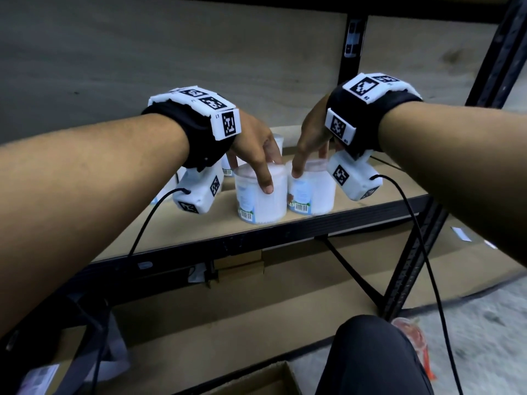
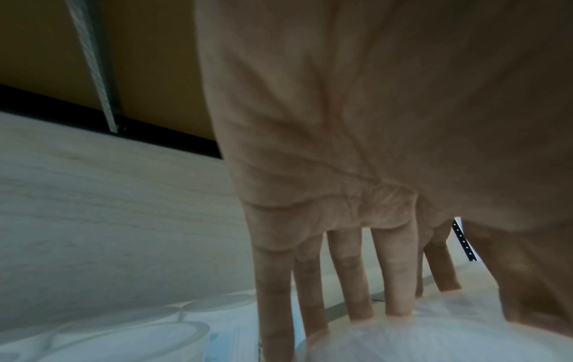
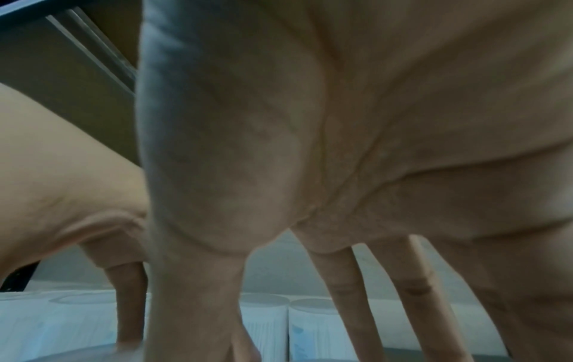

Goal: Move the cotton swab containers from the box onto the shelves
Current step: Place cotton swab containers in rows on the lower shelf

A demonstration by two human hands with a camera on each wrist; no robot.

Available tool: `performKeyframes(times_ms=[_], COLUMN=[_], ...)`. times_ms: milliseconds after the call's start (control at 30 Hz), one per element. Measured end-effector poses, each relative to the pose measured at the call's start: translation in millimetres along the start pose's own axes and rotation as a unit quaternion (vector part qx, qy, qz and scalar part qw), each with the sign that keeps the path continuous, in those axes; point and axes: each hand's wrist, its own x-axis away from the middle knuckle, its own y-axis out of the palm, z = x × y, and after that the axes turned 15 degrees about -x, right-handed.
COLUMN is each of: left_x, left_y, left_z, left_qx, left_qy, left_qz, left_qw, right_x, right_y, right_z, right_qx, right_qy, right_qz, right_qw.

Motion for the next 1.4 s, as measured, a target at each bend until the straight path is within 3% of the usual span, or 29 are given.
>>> performKeyframes(times_ms=[333,633,1067,1233,1400], left_x=[-2.1,-7.8,0.7,4.8,13.7], left_y=[3.2,5.8,11.0,8.1,3.1], left_z=[6.2,25.1,32.8,14.9,-4.0], left_qx=[0.054,0.016,0.009,0.025,0.046], left_qy=[-0.102,-0.211,-0.216,-0.183,-0.104], left_qz=[0.013,0.064,0.068,0.005,0.004], left_qw=[0.993,0.975,0.974,0.983,0.993], right_x=[3.5,-1.8,-4.9,13.2,9.7], right_y=[-0.3,0.5,3.6,0.9,-4.7], right_z=[6.1,19.9,25.7,20.4,8.8], right_qx=[0.074,-0.027,-0.094,-0.111,-0.088], right_qy=[-0.085,-0.138,-0.127,-0.101,-0.055], right_qz=[-0.027,-0.066,-0.101,-0.079,-0.040], right_qw=[0.993,0.988,0.982,0.985,0.994])
